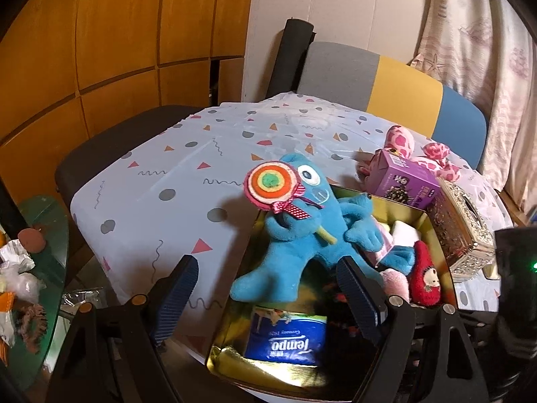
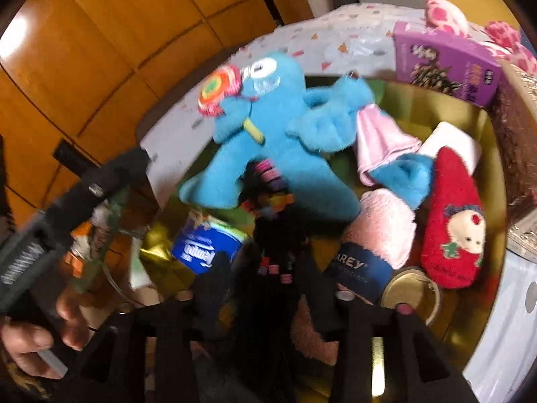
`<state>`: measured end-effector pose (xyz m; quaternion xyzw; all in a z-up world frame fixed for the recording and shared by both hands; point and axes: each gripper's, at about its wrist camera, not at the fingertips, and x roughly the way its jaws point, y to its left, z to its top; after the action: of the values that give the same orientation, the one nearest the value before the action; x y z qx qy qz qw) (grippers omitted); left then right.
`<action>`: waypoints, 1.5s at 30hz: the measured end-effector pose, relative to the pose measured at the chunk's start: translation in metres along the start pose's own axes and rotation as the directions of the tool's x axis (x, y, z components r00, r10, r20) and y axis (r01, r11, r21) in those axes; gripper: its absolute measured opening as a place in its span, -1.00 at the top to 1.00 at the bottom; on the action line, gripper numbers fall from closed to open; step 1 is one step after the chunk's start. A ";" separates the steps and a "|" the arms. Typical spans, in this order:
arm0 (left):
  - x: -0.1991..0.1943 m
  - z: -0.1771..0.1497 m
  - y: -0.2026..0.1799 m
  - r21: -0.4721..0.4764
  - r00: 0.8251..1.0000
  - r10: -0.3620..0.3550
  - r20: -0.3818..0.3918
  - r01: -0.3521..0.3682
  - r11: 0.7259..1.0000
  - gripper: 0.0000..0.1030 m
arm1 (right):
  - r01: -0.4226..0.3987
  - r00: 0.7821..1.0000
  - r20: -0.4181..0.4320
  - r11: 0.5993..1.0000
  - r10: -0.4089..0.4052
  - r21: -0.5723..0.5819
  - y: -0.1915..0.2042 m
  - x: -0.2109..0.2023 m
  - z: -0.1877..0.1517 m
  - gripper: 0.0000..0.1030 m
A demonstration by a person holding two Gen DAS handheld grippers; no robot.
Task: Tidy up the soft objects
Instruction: 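Carry the black wig into the gold tray and open the right tool, then move the left tool to the cream mesh roll while the right tool approaches the white glove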
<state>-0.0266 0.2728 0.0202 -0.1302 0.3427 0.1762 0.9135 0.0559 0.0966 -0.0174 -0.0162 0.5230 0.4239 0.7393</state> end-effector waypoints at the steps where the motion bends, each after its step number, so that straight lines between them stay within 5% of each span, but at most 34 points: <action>1: 0.000 0.000 -0.001 0.003 1.000 -0.001 0.001 0.001 1.000 -0.65 | -0.005 1.000 0.022 1.000 0.005 0.008 -0.001 -0.006 -0.001 0.02; 12: -0.012 -0.002 -0.024 0.048 0.999 -0.053 0.010 0.052 0.997 -0.65 | 0.128 0.978 0.165 0.991 -0.130 0.027 -0.021 -0.067 -0.016 -0.03; 22: -0.023 -0.009 -0.067 0.143 0.991 -0.131 0.006 0.129 0.981 -0.65 | 0.285 0.925 0.228 0.951 -0.305 0.119 -0.068 -0.117 -0.034 -0.02; 33: -0.030 -0.022 -0.122 0.268 0.975 -0.219 -0.031 0.219 0.938 -0.65 | 0.417 0.846 0.199 0.847 -0.494 0.329 -0.152 -0.168 -0.067 -0.02; 45: -0.027 -0.037 -0.163 0.349 0.958 -0.274 -0.090 0.288 0.892 -0.65 | 0.452 0.775 0.154 0.708 -0.613 0.542 -0.217 -0.218 -0.107 -0.03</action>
<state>0.0001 0.1058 0.0301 -0.0127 0.3640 -0.0256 0.9310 0.0939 -0.2254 0.0143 0.0831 0.4538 0.0434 0.8862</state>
